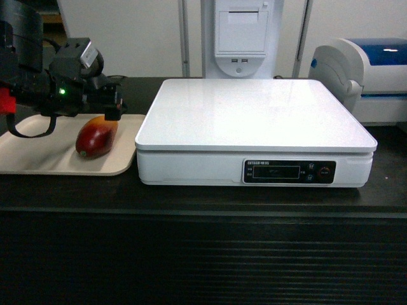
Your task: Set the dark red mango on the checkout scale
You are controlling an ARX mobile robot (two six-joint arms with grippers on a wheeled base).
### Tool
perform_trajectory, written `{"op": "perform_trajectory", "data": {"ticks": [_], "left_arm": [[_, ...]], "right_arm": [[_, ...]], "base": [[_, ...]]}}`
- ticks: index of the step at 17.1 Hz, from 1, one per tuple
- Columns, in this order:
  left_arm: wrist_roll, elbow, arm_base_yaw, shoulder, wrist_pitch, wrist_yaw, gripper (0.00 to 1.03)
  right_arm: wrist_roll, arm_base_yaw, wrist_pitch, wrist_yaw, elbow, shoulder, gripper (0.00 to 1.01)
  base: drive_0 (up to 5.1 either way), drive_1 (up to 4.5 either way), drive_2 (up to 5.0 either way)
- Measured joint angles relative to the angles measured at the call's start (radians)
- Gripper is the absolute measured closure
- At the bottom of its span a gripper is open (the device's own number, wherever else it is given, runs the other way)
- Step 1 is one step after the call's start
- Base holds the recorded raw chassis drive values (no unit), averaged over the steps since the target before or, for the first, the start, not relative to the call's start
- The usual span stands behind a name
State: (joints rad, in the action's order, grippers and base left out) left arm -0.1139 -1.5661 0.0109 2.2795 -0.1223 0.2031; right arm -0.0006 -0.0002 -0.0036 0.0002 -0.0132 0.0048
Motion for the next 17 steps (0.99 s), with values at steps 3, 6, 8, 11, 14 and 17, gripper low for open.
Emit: {"op": "perform_trajectory", "data": {"ticks": [3,6,8,11,14,17], "left_arm": [[-0.031,-0.024,0.0,0.037,0.027,-0.049,0.05],[-0.045,-0.039,0.001,0.043,0.04,-0.046,0.05],[-0.045,-0.061,-0.001,0.057,0.057,-0.041,0.05],[-0.045,-0.069,0.001,0.095,0.097,-0.057,0.05],[-0.045,-0.069,0.005,0.107,0.106,-0.049,0.05],[-0.043,-0.069,0.008,0.107,0.091,-0.067,0.19]], "right_arm": [[0.0,0.0,0.0,0.0,0.0,0.0,0.03],[0.0,0.0,0.0,0.0,0.0,0.0,0.03],[0.0,0.0,0.0,0.0,0.0,0.0,0.03],[0.0,0.0,0.0,0.0,0.0,0.0,0.03],[0.0,0.0,0.0,0.0,0.0,0.0,0.03],[0.0,0.0,0.0,0.0,0.0,0.0,0.03]], "base": [[0.0,0.0,0.0],[0.0,0.0,0.0],[0.0,0.0,0.0],[0.0,0.0,0.0],[0.0,0.0,0.0],[0.0,0.0,0.0]]}}
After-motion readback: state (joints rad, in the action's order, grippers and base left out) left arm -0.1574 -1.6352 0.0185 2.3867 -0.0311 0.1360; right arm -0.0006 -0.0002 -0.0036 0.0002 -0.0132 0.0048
